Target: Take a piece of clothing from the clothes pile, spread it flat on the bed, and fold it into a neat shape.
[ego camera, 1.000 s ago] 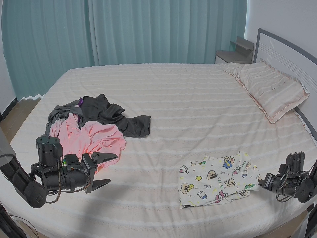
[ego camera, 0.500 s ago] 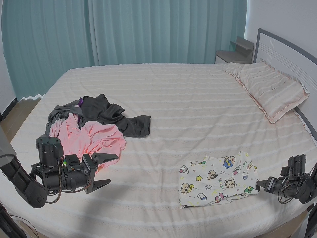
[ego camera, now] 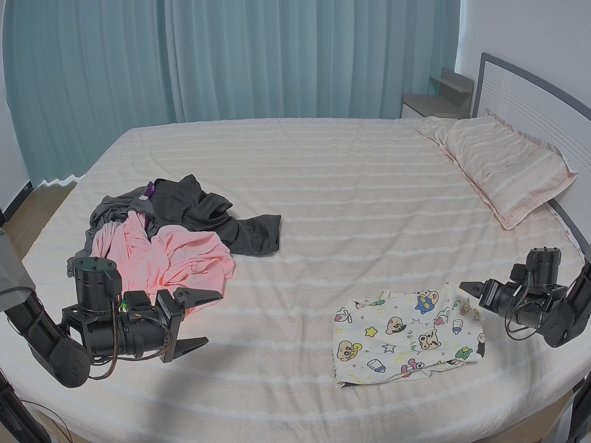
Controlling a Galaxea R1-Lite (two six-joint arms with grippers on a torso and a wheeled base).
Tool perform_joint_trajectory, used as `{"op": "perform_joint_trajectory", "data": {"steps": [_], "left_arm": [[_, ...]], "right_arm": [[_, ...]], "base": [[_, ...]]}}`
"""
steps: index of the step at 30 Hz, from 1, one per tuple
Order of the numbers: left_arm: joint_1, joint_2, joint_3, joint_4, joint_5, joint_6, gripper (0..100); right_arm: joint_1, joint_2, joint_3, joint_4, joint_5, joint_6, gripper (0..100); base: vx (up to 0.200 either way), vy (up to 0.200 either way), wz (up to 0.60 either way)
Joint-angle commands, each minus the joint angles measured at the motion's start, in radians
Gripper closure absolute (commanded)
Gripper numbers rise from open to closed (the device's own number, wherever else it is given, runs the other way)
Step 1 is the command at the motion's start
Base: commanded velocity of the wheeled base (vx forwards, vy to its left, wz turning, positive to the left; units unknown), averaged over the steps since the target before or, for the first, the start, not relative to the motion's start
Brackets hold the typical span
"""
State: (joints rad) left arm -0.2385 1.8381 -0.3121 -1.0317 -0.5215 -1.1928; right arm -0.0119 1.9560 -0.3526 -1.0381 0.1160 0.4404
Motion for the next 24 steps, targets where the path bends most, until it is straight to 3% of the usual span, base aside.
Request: {"op": "perform_joint_trajectory", "data": {"steps": [1, 10, 11, 16, 20, 24], "left_arm": [[-0.004, 0.032, 0.001, -0.016, 0.000, -0.001, 0], [-0.004, 0.049, 0.001, -0.028, 0.001, -0.001, 0], [-0.004, 0.049, 0.001, -0.028, 0.001, -0.001, 0], [-0.004, 0.049, 0.001, -0.028, 0.001, -0.001, 0], [-0.004, 0.049, 0.001, -0.028, 0.001, -0.001, 0], [-0.004, 0.049, 0.001, -0.028, 0.003, -0.001, 0]], "right_arm": [[0.026, 0.136, -0.100, 0.004, 0.025, 0.006, 0], [0.067, 0.224, -0.171, 0.006, 0.025, 0.006, 0], [0.067, 0.228, -0.178, 0.004, 0.022, 0.007, 100], [0.055, 0.227, -0.183, 0.006, 0.013, 0.011, 100], [0.027, 0.231, -0.189, 0.006, -0.048, 0.015, 100], [-0.005, 0.231, -0.189, 0.004, -0.061, 0.018, 100]], "base": [[0.000, 0.000, 0.00], [0.000, 0.000, 0.00], [0.000, 0.000, 0.00], [0.000, 0.000, 0.00], [0.000, 0.000, 0.00], [0.000, 0.000, 0.00]]}}
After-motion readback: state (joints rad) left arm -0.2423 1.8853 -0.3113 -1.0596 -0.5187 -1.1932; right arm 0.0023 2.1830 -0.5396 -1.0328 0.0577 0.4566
